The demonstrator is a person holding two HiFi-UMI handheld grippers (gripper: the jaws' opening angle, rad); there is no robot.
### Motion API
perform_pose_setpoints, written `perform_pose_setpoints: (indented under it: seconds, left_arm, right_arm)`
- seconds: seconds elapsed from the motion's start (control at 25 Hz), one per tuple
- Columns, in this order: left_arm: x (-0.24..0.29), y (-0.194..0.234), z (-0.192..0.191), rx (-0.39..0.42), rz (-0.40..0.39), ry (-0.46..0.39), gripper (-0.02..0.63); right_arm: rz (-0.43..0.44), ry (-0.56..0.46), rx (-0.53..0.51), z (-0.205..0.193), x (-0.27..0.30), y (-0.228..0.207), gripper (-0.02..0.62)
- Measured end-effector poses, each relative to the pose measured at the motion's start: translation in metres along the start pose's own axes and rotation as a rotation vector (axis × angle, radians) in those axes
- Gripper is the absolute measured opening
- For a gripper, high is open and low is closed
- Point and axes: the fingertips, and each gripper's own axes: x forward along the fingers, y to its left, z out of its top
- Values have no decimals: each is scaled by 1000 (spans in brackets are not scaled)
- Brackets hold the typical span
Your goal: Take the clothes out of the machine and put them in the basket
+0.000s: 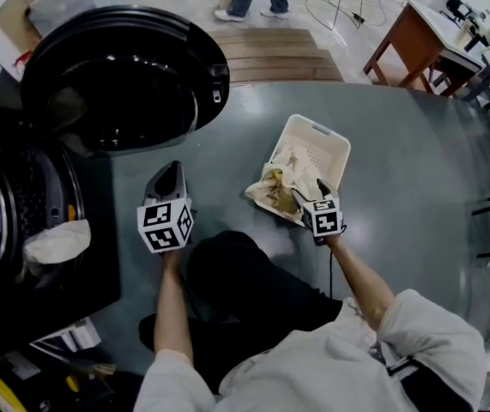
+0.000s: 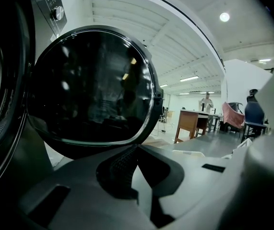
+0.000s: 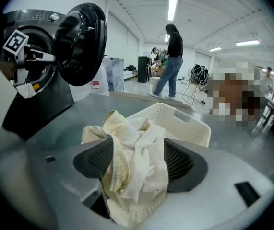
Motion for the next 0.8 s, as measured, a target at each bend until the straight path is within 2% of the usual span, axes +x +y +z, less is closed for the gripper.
perform_pose_setpoints:
  seconds: [0.2, 0.4, 0.52, 0.64, 0.8]
  left_arm:
    - [-6, 0, 8, 0, 8, -18, 18]
    - [-15, 4, 14, -5, 29, -38, 18]
    - [-22, 6, 16, -2, 39, -43, 18]
    - [-31, 13, 20, 2, 59, -54, 18]
    - [-53, 32, 22, -15, 117, -72, 18]
  right_arm:
    - [-12, -117, -12, 29, -37, -4, 325]
    - [-23, -272, 9, 84, -54, 3, 129]
    - [-5, -322, 2, 111, -56, 13, 59]
    - [34, -351, -12, 134, -55, 29, 26]
    - [145, -383, -73, 165, -50, 76, 25]
